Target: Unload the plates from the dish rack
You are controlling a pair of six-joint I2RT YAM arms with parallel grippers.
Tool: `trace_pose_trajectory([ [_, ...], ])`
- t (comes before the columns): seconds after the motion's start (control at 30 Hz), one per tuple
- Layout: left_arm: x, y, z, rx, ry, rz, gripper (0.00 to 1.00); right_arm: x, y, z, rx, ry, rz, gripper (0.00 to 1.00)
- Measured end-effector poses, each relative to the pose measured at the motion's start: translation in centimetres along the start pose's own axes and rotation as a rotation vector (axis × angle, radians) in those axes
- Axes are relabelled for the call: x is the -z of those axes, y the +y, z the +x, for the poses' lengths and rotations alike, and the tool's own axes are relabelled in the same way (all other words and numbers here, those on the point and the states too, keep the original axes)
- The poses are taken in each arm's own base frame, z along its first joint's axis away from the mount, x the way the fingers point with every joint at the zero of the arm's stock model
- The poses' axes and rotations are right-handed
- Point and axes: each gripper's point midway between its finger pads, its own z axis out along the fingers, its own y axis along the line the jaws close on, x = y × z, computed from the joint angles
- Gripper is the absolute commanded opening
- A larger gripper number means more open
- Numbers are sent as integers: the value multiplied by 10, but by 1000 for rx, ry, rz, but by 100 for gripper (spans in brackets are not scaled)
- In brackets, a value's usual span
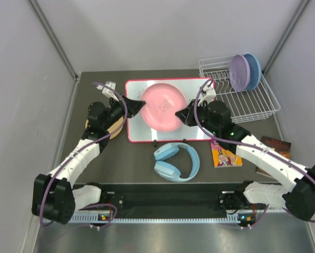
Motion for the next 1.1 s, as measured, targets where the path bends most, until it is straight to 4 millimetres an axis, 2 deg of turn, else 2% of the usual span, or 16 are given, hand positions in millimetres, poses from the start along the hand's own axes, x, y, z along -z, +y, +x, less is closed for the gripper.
trace_pose_trajectory([
  [0.07, -2, 11, -3, -9, -20, -42, 0, -1, 0, -1, -2, -6, -1, 0],
  [0.37, -3, 18, 0, -104, -18, -61, 0, -1, 1, 0, -14, -10, -7, 0],
  [0.47, -5, 21, 3, -101, -7, -65, 13, -1, -1, 1, -13, -6, -1, 0],
  [0.57, -6, 22, 5, -89, -2, -67, 20, -1, -2, 2, -10, -2, 7, 0],
  [0.6, -6, 22, 6, -85, -2, -67, 30, -1, -3, 2, -7, -2, 8, 0],
  [0.67, -6, 20, 7, -73, 3, -61, 31, -1, -2, 2, -6, -1, 3, 0],
  [0.7, -7, 17, 10, -62, 13, -52, 27, -1, 2, 2, -7, 1, -14, 0],
  [0.73, -8, 15, 13, -54, 23, -43, 12, -2, 4, 2, -4, 1, -24, 0],
  [0.77, -9, 14, 15, -50, 27, -41, 11, -2, 4, 3, -3, 2, -22, 0],
  [0.8, -9, 14, 15, -43, 27, -41, 4, -2, 2, 3, -3, 2, -16, 0],
  [0.83, -9, 14, 13, -40, 21, -37, 0, -2, 1, 3, -9, 2, -11, 0],
  [0.93, -9, 13, 10, -52, 12, -31, 0, -2, 2, 2, -23, -1, -12, 2],
  [0.97, -9, 13, 10, -54, 12, -32, 0, -2, 2, 2, -25, -1, -12, 6],
  [1.0, -9, 13, 10, -56, 13, -32, 0, -2, 2, 2, -26, -1, -12, 21],
  [1.07, -8, 14, 10, -63, 11, -34, 0, -2, 2, 2, -26, -1, -12, 42],
  [1.1, -8, 14, 11, -60, 14, -37, 0, -2, 2, 2, -22, -2, -13, 58],
])
